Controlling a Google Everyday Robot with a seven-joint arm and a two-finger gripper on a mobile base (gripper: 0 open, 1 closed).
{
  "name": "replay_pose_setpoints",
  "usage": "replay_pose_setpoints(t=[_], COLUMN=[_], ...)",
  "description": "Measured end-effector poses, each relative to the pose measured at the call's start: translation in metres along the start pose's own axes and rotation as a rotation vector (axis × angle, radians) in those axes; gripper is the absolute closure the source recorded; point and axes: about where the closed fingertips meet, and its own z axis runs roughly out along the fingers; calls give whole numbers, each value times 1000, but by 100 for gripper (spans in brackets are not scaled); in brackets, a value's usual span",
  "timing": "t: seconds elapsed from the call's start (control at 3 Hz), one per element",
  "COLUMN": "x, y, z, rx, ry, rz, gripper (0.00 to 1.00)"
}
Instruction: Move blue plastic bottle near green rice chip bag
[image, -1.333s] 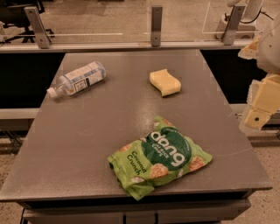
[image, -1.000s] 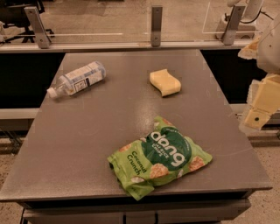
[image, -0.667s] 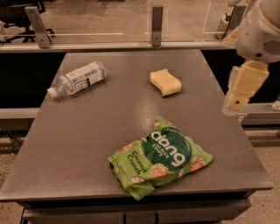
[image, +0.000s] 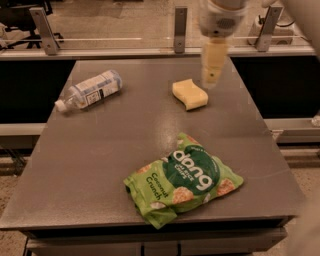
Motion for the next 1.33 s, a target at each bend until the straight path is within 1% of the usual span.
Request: replay_pose_setpoints(t=[0.33,0.67,1.0,1.33], x=[-60,-103,-107,-123], y=[-51,-71,-76,-70], z=[50,62,65,71], rx=[-32,-4,13,-5], ry=[36,3,-3,-116], rz=[-212,-309,-311,-385], gripper=[0,0,0,0])
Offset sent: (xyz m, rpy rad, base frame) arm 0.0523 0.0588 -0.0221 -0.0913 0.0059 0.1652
